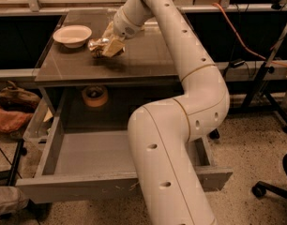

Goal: Place orange can into top drawer

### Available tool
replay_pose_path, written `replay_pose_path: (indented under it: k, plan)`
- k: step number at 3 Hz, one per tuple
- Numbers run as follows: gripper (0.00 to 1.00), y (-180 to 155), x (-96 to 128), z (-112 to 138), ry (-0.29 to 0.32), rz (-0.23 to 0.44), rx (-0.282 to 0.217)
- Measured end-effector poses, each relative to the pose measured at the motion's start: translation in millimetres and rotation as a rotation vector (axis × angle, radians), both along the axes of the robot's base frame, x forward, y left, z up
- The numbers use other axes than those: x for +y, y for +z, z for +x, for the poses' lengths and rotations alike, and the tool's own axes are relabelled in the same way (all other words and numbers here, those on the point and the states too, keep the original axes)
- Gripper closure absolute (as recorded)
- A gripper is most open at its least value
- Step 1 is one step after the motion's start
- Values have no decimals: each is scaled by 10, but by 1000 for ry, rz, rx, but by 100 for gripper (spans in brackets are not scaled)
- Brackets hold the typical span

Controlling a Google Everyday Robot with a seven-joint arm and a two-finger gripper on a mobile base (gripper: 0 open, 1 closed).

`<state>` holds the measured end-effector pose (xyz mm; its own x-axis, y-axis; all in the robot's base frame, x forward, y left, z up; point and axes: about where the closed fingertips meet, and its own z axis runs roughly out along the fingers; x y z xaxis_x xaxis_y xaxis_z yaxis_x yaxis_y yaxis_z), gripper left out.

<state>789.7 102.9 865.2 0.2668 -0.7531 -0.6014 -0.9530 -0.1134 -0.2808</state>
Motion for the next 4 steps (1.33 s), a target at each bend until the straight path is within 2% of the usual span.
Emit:
replay_pose_path:
  k: [1, 2, 3, 4]
  plan:
    - [100, 75, 5, -63, 11, 17, 10]
    - [100, 368, -154, -275, 14, 56, 43]
    - [100, 589, -339, -583, 53, 137, 100]
    - [100, 1201, -675, -866, 53, 250, -16]
